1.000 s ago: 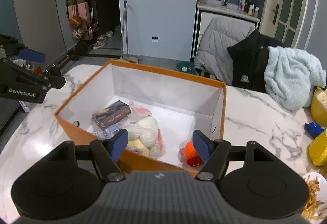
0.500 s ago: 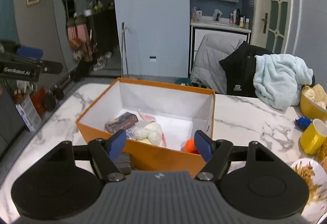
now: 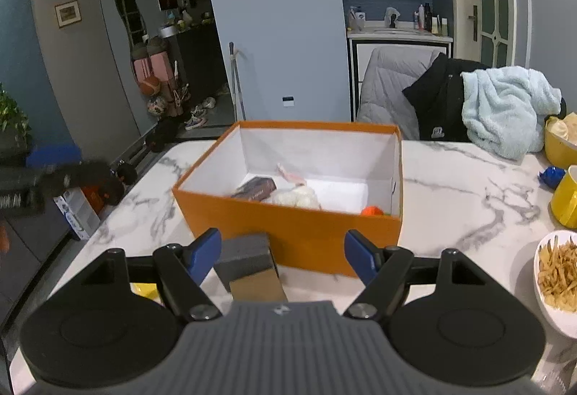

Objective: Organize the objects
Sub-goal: 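Withdraw both tools from the orange box toward the remaining toys, then grasp the plush sailor dog with the left tool while the right tool grasps the white panda plush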

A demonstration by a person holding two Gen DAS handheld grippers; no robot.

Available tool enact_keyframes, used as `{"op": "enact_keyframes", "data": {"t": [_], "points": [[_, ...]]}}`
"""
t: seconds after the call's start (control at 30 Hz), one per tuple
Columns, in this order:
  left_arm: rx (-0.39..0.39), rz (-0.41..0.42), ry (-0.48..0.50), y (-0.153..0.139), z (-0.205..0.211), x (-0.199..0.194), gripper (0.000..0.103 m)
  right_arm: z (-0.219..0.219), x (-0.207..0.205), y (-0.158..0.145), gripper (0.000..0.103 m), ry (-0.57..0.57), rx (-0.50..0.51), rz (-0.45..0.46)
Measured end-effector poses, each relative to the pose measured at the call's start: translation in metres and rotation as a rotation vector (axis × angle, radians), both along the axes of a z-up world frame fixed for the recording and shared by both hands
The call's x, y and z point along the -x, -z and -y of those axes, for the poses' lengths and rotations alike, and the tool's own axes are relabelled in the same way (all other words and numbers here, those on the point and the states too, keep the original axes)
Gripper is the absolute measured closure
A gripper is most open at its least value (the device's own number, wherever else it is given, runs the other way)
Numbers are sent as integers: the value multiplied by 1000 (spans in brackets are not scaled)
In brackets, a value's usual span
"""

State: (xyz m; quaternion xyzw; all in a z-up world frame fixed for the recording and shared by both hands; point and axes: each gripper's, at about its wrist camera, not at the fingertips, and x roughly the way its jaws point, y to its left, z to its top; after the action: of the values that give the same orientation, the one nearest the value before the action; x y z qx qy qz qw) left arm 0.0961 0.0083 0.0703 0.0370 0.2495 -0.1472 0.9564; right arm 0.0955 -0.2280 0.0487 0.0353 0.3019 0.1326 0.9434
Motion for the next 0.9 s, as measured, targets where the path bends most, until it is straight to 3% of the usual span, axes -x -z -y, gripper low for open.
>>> {"op": "enact_keyframes", "data": {"t": [0.13, 0.3, 0.43, 0.63, 0.8, 0.9], "points": [[75, -64, -50, 31, -14, 17, 11, 4, 0, 13, 26, 1, -20, -43], [275, -183, -169, 82, -43, 34, 11, 7, -2, 26, 25, 9, -31, -93], [335, -200, -256, 111, -57, 51, 11, 7, -3, 32, 24, 0, -40, -125], [330, -218, -288, 137, -51, 63, 11, -7, 5, 41, 21, -57, -2, -153], [229, -233, -299, 158, -34, 68, 11, -21, 10, 56, 21, -97, 51, -184], [232, -237, -298, 166, -33, 67, 11, -28, 11, 68, 21, -115, 81, -209]]}}
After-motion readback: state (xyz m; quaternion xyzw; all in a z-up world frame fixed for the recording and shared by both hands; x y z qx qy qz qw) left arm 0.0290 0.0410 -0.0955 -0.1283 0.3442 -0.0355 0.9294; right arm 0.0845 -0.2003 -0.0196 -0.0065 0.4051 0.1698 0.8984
